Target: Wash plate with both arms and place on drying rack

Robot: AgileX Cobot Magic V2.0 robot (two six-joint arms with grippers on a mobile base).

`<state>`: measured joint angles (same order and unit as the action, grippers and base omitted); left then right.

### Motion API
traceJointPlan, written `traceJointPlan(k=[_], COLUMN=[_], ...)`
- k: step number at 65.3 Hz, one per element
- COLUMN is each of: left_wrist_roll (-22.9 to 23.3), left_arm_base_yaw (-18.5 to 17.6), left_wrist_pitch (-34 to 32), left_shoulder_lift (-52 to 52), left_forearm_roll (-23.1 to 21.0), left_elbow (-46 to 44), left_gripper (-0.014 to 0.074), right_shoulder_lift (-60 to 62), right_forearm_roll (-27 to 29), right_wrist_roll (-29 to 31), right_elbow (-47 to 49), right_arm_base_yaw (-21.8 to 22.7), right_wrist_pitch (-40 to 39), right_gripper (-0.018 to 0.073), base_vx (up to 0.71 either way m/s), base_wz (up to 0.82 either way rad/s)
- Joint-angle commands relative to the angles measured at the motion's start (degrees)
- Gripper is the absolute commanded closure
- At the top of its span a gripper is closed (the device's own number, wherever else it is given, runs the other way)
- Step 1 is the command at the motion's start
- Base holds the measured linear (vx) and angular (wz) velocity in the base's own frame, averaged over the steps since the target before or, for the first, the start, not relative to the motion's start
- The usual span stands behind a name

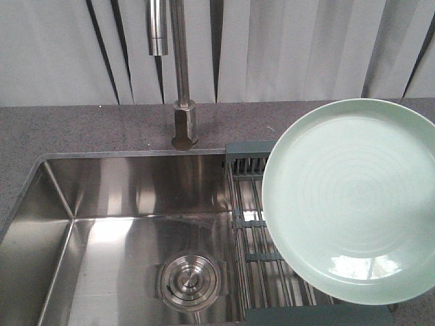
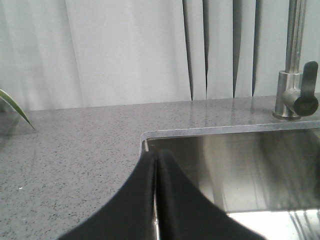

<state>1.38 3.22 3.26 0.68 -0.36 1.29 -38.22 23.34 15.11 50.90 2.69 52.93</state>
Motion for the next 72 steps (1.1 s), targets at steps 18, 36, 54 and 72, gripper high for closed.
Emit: traceJointPlan(k=[18, 36, 54, 72], left_wrist_roll=[0.4, 0.4, 0.4, 5.8], left_arm_base_yaw=[-0.3, -0.3, -0.3, -0.3], left_wrist_pitch=[-4.4, -4.4, -4.4, -6.6], left_shoulder_lift=[0.8, 0.8, 0.8, 0.8], left_forearm_roll=[-0.2, -0.2, -0.2, -2.4], left_elbow=[1.3, 1.3, 1.3, 1.3], left_gripper=[0.0603, 0.0603, 0.0603, 0.0603], right_shoulder_lift=[-0.1, -0.1, -0.1, -0.1], right_forearm_roll=[1.1, 0.7, 0.7, 0.7], right_wrist_roll=[0.0, 0.0, 0.0, 0.0], right_elbow=[1.4, 1.4, 1.4, 1.4], right_arm_base_yaw=[0.4, 0.4, 0.4, 0.4], right_wrist_pitch=[-3.9, -5.3, -6.6, -7.0], right_gripper=[0.0563, 0.0563, 0.0563, 0.0563], base_vx=[0.00, 0.00, 0.00, 0.00], base_wz=[0.00, 0.00, 0.00, 0.00])
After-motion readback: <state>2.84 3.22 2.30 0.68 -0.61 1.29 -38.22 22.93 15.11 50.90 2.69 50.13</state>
